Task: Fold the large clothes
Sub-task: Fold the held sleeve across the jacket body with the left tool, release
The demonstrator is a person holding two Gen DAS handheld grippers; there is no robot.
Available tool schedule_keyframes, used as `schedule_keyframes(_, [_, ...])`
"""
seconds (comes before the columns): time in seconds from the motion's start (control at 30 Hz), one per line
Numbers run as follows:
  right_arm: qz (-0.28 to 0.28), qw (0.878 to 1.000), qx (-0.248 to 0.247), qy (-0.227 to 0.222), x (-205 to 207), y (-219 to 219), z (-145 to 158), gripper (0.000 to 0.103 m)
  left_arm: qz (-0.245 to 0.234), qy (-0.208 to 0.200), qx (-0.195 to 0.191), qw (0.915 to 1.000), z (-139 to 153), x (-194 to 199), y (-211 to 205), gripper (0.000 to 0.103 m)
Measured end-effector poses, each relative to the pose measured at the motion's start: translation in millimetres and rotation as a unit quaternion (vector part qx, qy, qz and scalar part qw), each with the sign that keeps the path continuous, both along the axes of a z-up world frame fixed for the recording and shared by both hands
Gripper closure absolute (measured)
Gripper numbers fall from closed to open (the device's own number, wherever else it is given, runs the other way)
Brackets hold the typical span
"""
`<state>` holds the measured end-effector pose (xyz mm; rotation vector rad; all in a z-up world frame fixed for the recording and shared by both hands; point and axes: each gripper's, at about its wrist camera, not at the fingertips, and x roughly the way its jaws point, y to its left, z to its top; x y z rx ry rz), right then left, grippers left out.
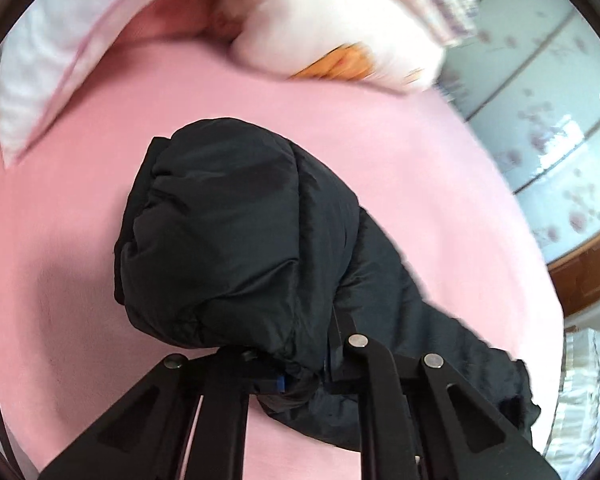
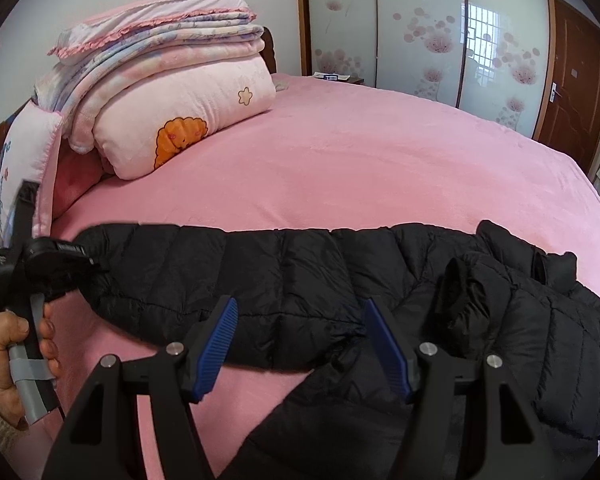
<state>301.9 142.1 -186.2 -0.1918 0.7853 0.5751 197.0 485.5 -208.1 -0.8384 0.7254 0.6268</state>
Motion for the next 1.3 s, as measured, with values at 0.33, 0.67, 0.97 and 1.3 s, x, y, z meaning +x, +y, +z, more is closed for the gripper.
schedule_keyframes(0.33, [-0.046, 0.998, 0.031, -0.017, 5, -89, 23, 0.037, -0.164, -0.116, 0.077, 0.9767, 119, 58, -177, 0.093])
schedule_keyframes(0.67, [-0.163, 0.985, 0.035, -0.039, 11, -263, 27, 0.037, -0.388, -0.154, 0.115, 0.9013, 147, 129, -446, 0.093])
schedule_keyframes(0.97, [-0.285, 0.958, 0.025, -0.011, 12, -421, -7, 0.037, -0.487, -0.053, 0.108, 0.8653, 48, 187, -588, 0.092])
schedule_keyframes(1.3, [-0.314, 0.948, 0.052, 0.021, 11, -464, -25, 0.036, -0.524, -0.048, 0.098, 0.8444, 21, 171, -603, 0.029])
